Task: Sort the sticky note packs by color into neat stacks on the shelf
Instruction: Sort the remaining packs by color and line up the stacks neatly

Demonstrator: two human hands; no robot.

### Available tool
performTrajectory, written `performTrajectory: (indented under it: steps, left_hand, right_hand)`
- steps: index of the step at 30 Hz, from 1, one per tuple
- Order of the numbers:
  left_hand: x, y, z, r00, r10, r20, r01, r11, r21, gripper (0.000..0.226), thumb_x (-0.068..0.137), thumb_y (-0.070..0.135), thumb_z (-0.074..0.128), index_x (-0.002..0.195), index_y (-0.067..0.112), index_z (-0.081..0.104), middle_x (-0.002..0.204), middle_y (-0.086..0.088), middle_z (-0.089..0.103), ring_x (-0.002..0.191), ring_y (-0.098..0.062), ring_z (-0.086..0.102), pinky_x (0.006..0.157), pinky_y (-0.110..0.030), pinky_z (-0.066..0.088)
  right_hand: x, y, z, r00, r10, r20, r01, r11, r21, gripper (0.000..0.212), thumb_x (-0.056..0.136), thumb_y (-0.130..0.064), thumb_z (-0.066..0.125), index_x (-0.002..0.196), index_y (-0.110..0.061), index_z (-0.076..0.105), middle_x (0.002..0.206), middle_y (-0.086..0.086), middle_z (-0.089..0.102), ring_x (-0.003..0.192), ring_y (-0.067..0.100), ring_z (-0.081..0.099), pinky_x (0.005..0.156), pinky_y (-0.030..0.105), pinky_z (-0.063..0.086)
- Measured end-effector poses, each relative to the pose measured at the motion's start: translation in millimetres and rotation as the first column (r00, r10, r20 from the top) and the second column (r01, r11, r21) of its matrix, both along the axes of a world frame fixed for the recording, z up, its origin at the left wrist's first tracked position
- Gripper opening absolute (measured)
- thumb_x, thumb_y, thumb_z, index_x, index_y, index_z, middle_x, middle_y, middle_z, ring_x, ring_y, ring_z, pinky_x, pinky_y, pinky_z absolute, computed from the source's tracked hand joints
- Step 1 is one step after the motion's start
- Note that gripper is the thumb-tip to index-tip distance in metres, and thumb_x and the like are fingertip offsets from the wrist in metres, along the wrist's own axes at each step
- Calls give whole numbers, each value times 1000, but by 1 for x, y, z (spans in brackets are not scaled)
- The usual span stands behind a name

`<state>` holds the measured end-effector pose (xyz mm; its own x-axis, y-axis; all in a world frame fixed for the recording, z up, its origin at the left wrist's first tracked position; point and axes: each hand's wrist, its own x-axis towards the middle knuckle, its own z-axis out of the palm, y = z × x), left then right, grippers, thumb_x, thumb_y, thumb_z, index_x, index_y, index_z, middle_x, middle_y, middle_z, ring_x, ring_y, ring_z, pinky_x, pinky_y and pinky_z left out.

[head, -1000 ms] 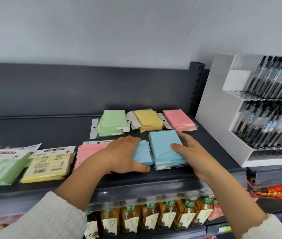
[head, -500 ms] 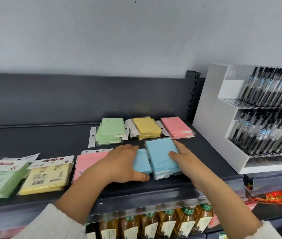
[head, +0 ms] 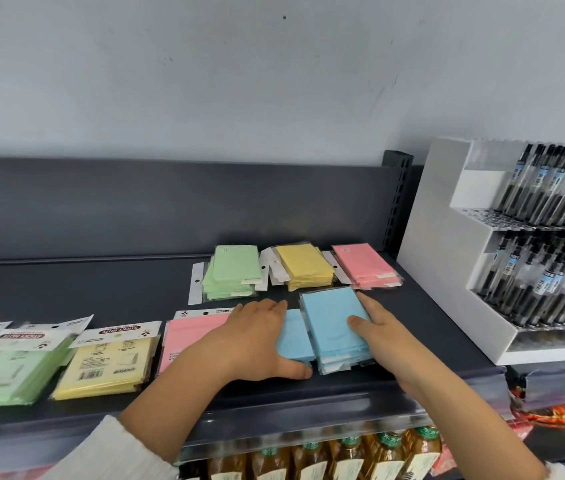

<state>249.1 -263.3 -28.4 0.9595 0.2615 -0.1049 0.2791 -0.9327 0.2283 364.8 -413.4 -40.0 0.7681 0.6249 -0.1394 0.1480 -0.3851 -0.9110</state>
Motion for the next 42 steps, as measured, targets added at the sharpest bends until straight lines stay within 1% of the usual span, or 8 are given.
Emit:
performTrajectory:
  steps: [7, 20, 23, 25, 27, 30, 36, 42]
  left_hand:
    - [0, 1, 0, 1000, 5, 6, -5, 1000, -9, 105, 74, 67, 62, 151, 16, 11, 150, 1, 27, 135, -18, 27, 110, -31, 25]
    - [0, 2, -3, 1000, 12, -2, -12, 1000, 13, 105, 73, 68, 61, 150, 17, 12, 149, 1, 29, 134, -19, 29, 111, -32, 26]
    - [-2, 3, -2, 1000, 17, 1, -17, 1000, 24, 100, 74, 68, 61, 149, 17, 18, 145, 1, 34, 131, -19, 33, 110, -33, 26]
    - [-2, 4, -2, 1000, 22, 0, -22, 999, 38, 94, 73, 69, 60, 145, 19, 25, 139, 2, 39, 128, -19, 36, 112, -37, 24]
    - [-3, 5, -3, 1000, 28, -3, -28, 999, 41, 89, 72, 70, 59, 141, 21, 30, 134, 3, 43, 124, -18, 39, 112, -40, 24]
    - [-4, 7, -2, 999, 30, -12, -29, 999, 46, 93, 72, 71, 58, 144, 21, 26, 137, 4, 41, 127, -18, 37, 113, -41, 22]
    - [-7, 11, -3, 1000, 26, -7, -25, 998, 51, 98, 73, 70, 58, 148, 20, 19, 146, 4, 34, 133, -17, 31, 114, -38, 22]
    - [-6, 10, -4, 1000, 25, -2, -25, 998, 50, 97, 73, 70, 58, 148, 20, 19, 144, 4, 35, 131, -18, 33, 111, -36, 24]
  right_hand:
    - [0, 1, -2, 998, 14, 61, -14, 1000, -8, 39, 100, -15, 37, 136, -28, 38, 106, -13, 54, 90, -2, 53, 65, 13, 41]
    - [2, 2, -6, 996, 25, 85, -22, 999, -29, 37, 101, -16, 34, 136, -28, 38, 122, -3, 56, 103, 11, 55, 69, 16, 44]
    - [4, 2, -9, 993, 25, 112, -19, 998, -58, 36, 101, -19, 35, 135, -29, 38, 126, 0, 54, 112, 16, 51, 85, 28, 47]
    - [5, 3, -11, 992, 20, 123, -11, 997, -76, 37, 100, -20, 35, 136, -30, 37, 128, 1, 52, 118, 19, 46, 95, 34, 44]
    - [5, 4, -11, 993, 9, 121, -1, 998, -66, 38, 100, -20, 35, 137, -30, 36, 127, 1, 52, 116, 18, 48, 87, 30, 45]
    - [5, 6, -12, 993, -11, 117, 17, 998, -53, 37, 100, -19, 37, 136, -27, 38, 125, 1, 53, 109, 16, 53, 72, 25, 44]
    - [6, 11, -17, 985, -10, 173, 25, 996, -85, 36, 99, -20, 36, 134, -30, 37, 124, 1, 53, 119, 21, 44, 91, 36, 46]
    - [4, 11, -16, 982, -6, 187, 22, 996, -83, 38, 99, -20, 36, 136, -29, 36, 122, -2, 52, 117, 19, 46, 88, 32, 46]
